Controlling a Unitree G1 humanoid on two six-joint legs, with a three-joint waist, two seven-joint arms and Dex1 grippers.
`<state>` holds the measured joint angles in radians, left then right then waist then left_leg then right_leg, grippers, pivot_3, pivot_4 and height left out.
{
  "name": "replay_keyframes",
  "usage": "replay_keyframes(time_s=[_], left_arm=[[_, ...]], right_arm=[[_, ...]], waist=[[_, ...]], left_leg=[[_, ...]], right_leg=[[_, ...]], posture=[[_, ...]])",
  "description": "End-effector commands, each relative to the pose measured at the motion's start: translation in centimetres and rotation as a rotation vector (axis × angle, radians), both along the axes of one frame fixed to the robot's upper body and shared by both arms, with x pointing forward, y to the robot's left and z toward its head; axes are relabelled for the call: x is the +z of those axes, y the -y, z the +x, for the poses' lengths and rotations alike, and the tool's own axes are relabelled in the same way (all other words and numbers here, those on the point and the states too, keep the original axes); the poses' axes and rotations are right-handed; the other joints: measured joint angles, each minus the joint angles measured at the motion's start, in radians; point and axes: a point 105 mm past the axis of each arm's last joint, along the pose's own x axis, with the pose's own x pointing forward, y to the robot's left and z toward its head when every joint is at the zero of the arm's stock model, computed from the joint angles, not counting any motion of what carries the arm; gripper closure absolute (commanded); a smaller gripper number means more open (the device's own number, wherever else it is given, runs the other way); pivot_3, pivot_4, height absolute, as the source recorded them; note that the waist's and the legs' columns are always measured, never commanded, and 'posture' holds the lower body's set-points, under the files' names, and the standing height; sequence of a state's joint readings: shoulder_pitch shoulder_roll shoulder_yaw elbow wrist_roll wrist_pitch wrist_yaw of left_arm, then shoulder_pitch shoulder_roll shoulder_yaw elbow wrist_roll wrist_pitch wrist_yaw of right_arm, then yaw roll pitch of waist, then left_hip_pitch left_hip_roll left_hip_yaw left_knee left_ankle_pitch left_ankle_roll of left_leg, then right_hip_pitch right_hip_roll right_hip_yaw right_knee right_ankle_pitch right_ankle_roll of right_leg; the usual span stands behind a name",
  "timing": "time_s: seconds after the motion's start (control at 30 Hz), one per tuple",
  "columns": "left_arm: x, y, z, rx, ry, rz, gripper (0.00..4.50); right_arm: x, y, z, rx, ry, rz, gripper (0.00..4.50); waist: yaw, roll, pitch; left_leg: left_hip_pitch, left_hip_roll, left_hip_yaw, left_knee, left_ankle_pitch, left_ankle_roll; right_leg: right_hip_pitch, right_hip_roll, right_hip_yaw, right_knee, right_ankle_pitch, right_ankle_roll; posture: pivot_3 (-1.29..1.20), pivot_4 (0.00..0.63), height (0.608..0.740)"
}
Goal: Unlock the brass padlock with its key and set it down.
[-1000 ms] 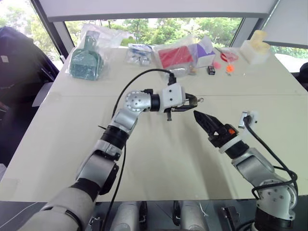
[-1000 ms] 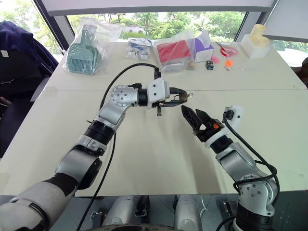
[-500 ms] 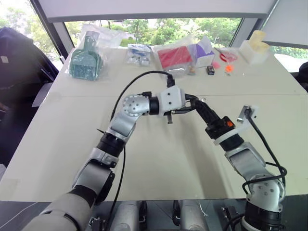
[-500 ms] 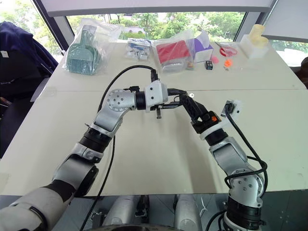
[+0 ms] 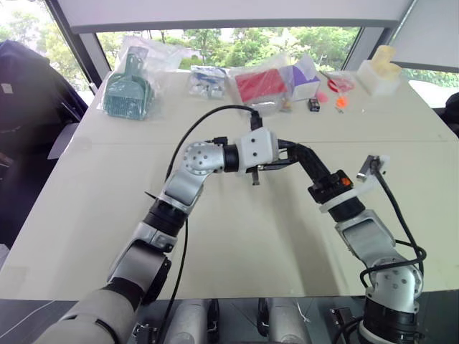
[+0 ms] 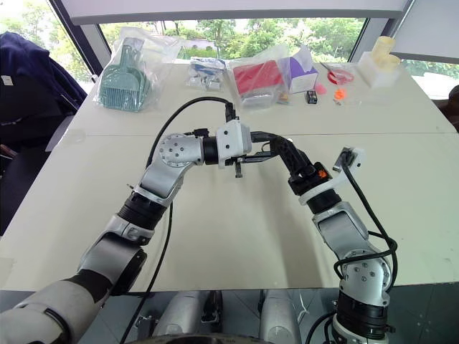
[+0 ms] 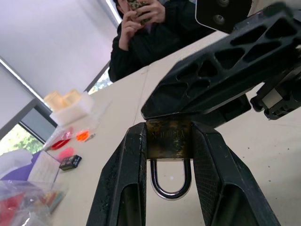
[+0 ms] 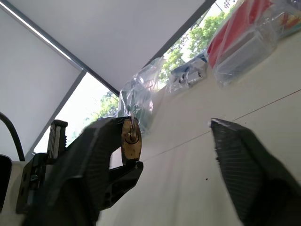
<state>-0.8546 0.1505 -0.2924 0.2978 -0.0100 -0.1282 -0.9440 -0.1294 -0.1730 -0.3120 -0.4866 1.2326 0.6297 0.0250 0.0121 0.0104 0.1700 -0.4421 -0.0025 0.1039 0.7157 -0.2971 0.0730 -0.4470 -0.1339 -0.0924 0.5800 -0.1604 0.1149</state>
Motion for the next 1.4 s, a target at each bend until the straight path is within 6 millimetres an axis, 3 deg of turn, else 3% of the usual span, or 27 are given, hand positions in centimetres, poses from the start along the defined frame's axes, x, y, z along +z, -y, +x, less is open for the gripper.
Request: replay_keyframes(time_s=[0.03,0.1,0.13,0.33,0.6,0.7,0.87,1.03,1.1,1.2,1.33,1.37,1.4], left_arm=[[1.3,0.1,-0.5,-0.016,0.034,-0.042,3.72],[1.3,0.1,-0.5,-0.015,0.033,-0.044,3.72],[1.3,0.1,-0.5,-0.015,0.033,-0.045,3.72],[2.6,0.2,-0.5,0.014,0.133,-0.1,3.72],[4.7,0.2,-1.4,0.077,0.6,-0.168,3.72],[4.4,0.4,-1.9,0.086,0.789,-0.151,3.72],[4.1,0.4,-2.0,0.11,0.927,-0.169,3.72],[4.3,0.3,-1.0,0.142,0.914,-0.189,3.72],[3.1,0.5,-0.2,0.112,0.722,-0.153,3.72],[2.9,0.1,0.7,0.078,0.508,-0.127,3.72],[3.0,-0.4,0.2,-0.006,0.38,-0.096,3.72],[3.0,-0.5,0.1,-0.02,0.358,-0.093,3.72],[3.0,-0.6,0.0,-0.029,0.342,-0.093,3.72]], right_arm=[[1.2,0.1,-0.2,-0.01,0.048,0.024,3.34],[1.3,0.1,-0.2,-0.011,0.051,0.029,4.35],[1.3,0.0,-0.2,-0.01,0.051,0.029,4.43],[1.2,-0.1,0.1,-0.024,0.038,0.041,4.43],[0.7,-0.2,1.1,-0.06,-0.014,0.081,4.43],[0.5,0.0,1.5,-0.074,-0.056,0.133,4.43],[0.7,-0.2,1.7,-0.059,-0.09,0.194,4.43],[1.7,-0.1,1.8,-0.059,-0.063,0.198,4.43],[2.8,-0.1,1.1,-0.043,0.024,0.118,4.43],[3.8,0.6,0.0,0.0,0.108,0.008,3.55],[3.2,1.4,-0.6,0.081,0.11,-0.307,1.42],[3.3,1.6,-1.0,0.112,0.117,-0.328,1.07],[3.5,1.7,-1.2,0.13,0.122,-0.332,1.07]], waist=[[0.0,0.0,0.0],[0.001,0.0,0.0],[0.001,0.0,0.0],[0.0,0.0,0.0],[0.0,0.0,0.0],[0.001,0.0,0.0],[0.001,0.0,0.0],[0.001,0.0,0.0],[0.001,0.001,0.0],[0.002,0.001,0.0],[-0.003,0.002,0.001],[-0.003,0.002,0.001],[-0.002,0.002,0.001]], left_leg=[[0.0,0.0,0.0,0.0,0.0,0.0],[0.0,0.0,0.0,0.0,0.0,0.0],[0.0,0.0,0.0,0.0,0.0,0.0],[0.0,0.0,0.0,0.0,0.0,0.0],[0.0,0.0,0.0,0.0,0.0,0.0],[0.001,0.0,0.0,0.0,0.0,0.0],[0.0,0.0,0.0,0.0,0.0,0.0],[0.0,0.0,0.0,-0.001,0.0,0.0],[0.0,0.0,0.001,-0.001,0.0,0.0],[0.0,0.0,0.001,0.0,0.0,0.0],[0.0,0.0,0.003,0.0,0.0,0.001],[0.0,0.001,0.003,0.0,0.0,0.001],[0.001,0.001,0.002,0.0,0.0,0.001]], right_leg=[[0.0,0.0,0.0,0.0,0.0,0.0],[0.0,0.0,0.0,0.0,0.0,0.0],[0.0,0.0,0.0,0.0,0.0,0.0],[0.0,0.0,0.0,0.0,0.0,0.0],[0.001,0.0,0.0,0.0,0.0,0.0],[0.001,0.0,0.0,0.0,0.0,0.0],[0.001,0.0,0.0,0.0,0.0,0.0],[0.001,0.0,0.0,0.0,0.0,0.001],[0.001,0.0,0.0,0.0,0.0,0.001],[0.001,-0.001,0.0,0.0,0.0,0.0],[0.0,-0.001,0.0,-0.001,0.0,0.0],[0.0,-0.001,0.0,-0.001,0.0,0.0],[0.0,0.0,0.0,0.0,0.0,0.0]], posture=[[0.0,0.15,0.735],[0.0,0.15,0.735],[0.0,0.15,0.735],[0.0,0.15,0.735],[0.0,0.15,0.735],[0.0,0.15,0.735],[0.0,0.15,0.735],[0.0,0.15,0.735],[0.0,0.15,0.735],[0.0,0.15,0.735],[0.0,0.15,0.735],[0.0,0.15,0.735],[0.0,0.15,0.735]])
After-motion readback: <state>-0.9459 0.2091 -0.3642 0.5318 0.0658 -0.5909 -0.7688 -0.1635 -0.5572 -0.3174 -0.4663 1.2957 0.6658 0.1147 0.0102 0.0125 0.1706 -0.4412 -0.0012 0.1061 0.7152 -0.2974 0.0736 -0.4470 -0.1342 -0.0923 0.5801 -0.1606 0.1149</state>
